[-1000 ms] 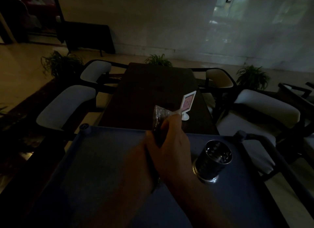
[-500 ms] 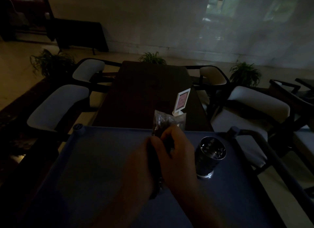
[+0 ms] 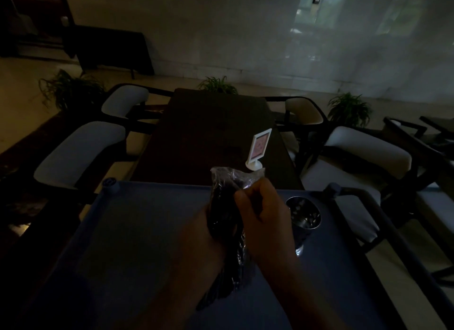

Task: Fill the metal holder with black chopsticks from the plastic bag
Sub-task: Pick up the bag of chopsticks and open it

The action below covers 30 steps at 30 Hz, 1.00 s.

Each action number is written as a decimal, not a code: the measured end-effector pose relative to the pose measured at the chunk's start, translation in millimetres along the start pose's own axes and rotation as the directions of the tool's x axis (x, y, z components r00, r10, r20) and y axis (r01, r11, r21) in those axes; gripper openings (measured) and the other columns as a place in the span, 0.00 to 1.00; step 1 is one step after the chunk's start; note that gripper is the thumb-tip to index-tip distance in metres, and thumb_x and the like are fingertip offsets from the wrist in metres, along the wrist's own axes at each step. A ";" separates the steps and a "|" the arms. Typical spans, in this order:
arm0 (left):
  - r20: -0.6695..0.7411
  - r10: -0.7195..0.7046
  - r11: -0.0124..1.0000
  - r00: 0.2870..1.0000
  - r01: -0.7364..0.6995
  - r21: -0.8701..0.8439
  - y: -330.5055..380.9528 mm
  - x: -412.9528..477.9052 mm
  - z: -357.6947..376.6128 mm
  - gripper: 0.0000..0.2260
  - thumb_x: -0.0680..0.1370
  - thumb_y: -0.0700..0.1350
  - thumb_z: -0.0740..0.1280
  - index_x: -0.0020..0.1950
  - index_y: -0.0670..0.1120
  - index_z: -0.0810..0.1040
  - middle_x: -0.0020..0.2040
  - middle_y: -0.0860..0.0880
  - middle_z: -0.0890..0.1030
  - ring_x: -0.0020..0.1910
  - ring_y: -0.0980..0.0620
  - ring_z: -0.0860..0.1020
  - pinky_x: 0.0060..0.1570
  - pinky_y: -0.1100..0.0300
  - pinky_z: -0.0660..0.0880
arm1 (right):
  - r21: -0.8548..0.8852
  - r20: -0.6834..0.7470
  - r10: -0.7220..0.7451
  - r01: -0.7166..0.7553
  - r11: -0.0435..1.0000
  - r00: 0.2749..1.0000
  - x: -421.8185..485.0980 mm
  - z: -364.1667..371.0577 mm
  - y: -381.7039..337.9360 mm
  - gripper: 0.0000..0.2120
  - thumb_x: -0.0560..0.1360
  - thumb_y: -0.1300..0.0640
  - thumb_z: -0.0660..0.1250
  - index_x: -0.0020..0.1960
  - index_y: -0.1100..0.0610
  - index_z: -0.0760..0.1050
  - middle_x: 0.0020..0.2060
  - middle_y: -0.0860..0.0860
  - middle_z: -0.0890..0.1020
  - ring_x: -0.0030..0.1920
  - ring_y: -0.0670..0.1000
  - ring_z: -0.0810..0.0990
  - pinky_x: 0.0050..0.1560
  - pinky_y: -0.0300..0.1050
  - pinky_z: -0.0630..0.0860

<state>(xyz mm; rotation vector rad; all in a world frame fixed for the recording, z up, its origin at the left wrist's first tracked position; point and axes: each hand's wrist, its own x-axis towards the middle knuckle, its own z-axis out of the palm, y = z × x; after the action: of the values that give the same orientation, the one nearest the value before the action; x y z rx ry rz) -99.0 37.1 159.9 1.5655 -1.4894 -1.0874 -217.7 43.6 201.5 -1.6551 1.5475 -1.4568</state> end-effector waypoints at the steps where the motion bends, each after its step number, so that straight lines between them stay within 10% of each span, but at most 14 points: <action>1: -0.002 -0.024 1.000 1.000 0.024 -0.004 0.8 1.6 2.2 0.12 0.77 0.43 0.66 0.38 0.58 0.70 0.39 0.57 0.74 0.39 0.58 0.74 0.45 0.59 0.72 | -0.021 -0.013 -0.005 0.005 1.000 1.000 0.2 -2.2 0.9 0.08 0.77 0.53 0.66 0.40 0.48 0.69 0.33 0.42 0.79 0.28 0.40 0.76 0.28 0.31 0.71; 14: 0.038 0.019 0.990 0.999 -0.013 -0.139 4.4 -4.2 3.3 0.15 0.74 0.49 0.71 0.45 0.73 0.74 0.43 0.66 0.82 0.44 0.68 0.80 0.42 0.61 0.75 | -0.063 0.115 -0.025 0.033 0.997 0.993 22.5 -23.3 8.4 0.10 0.79 0.53 0.60 0.41 0.54 0.67 0.36 0.36 0.81 0.32 0.40 0.80 0.30 0.34 0.75; 20: 0.042 -0.002 0.983 0.999 0.010 -0.184 6.7 -5.1 -0.6 0.17 0.73 0.51 0.72 0.44 0.77 0.73 0.44 0.72 0.81 0.45 0.68 0.81 0.46 0.60 0.76 | -0.035 0.144 0.052 -0.048 0.998 0.988 34.5 -29.0 10.8 0.10 0.79 0.49 0.58 0.42 0.52 0.68 0.38 0.50 0.85 0.37 0.52 0.85 0.37 0.60 0.82; 30: 0.090 0.016 0.976 0.996 0.004 -0.219 7.7 -4.1 -0.5 0.21 0.72 0.50 0.73 0.40 0.79 0.72 0.40 0.76 0.79 0.40 0.75 0.78 0.40 0.64 0.74 | 0.038 0.134 0.112 -0.118 0.992 0.985 48.0 -40.7 3.8 0.07 0.81 0.56 0.60 0.44 0.55 0.68 0.35 0.47 0.86 0.33 0.44 0.85 0.31 0.32 0.77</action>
<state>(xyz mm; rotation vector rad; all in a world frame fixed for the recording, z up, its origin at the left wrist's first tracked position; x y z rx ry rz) -101.6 40.5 167.5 1.3741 -1.3800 -1.2884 -264.0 12.3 230.6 -1.5751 1.4999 -1.2880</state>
